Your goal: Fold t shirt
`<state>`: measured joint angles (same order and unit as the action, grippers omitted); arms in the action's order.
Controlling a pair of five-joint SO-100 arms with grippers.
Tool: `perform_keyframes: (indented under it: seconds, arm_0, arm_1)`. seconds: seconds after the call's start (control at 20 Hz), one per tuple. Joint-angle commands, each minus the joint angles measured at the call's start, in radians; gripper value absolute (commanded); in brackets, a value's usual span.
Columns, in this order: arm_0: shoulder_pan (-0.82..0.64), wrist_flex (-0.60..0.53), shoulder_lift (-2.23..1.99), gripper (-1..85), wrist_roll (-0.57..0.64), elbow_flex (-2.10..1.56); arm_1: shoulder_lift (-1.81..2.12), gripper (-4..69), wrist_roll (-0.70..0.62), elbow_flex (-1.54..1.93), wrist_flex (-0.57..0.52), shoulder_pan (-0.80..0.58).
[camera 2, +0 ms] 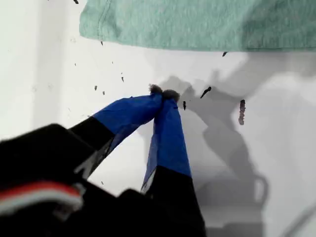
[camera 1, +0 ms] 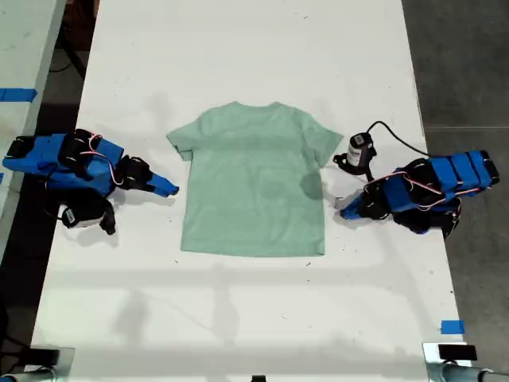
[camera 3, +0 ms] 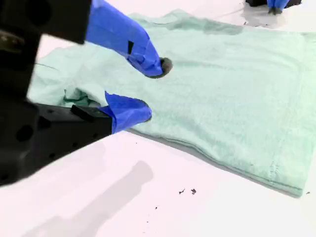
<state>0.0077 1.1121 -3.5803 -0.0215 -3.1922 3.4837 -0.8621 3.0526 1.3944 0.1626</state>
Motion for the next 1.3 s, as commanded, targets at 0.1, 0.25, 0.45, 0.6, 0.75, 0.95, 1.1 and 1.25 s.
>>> perform_keyframes:
  seconds: [0.1, 0.25, 0.45, 0.6, 0.75, 0.95, 1.1, 1.25]
  arm_0:
    - [-0.008, -0.02, -0.006, 11.2, 0.006, -0.011]
    - [-0.008, -0.02, -0.006, 11.2, 0.006, -0.011]
    - [-0.008, -0.02, -0.006, 11.2, 0.006, -0.011]
    - [-0.008, -0.02, -0.006, 11.2, 0.006, -0.011]
    - [-0.008, -0.02, -0.006, 11.2, 0.006, -0.011]
    - [-0.008, -0.02, -0.006, 11.2, 0.006, -0.011]
    - [-0.008, -0.02, -0.006, 11.2, 0.006, -0.011]
    - [-0.008, -0.02, -0.006, 11.2, 0.006, -0.011]
  arm_1:
    - [0.015, -0.4, -0.015, 0.041, -0.025, 0.011]
    - [0.015, -0.4, -0.015, 0.041, -0.025, 0.011]
    - [0.015, -0.4, -0.015, 0.041, -0.025, 0.011]
    - [0.015, -0.4, -0.015, 0.041, -0.025, 0.011]
    - [0.015, -0.4, -0.015, 0.041, -0.025, 0.011]
    - [0.015, -0.4, -0.015, 0.041, -0.025, 0.011]
    - [0.015, -0.4, -0.015, 0.041, -0.025, 0.011]
    - [0.015, -0.4, -0.006, 0.041, -0.025, -0.009]
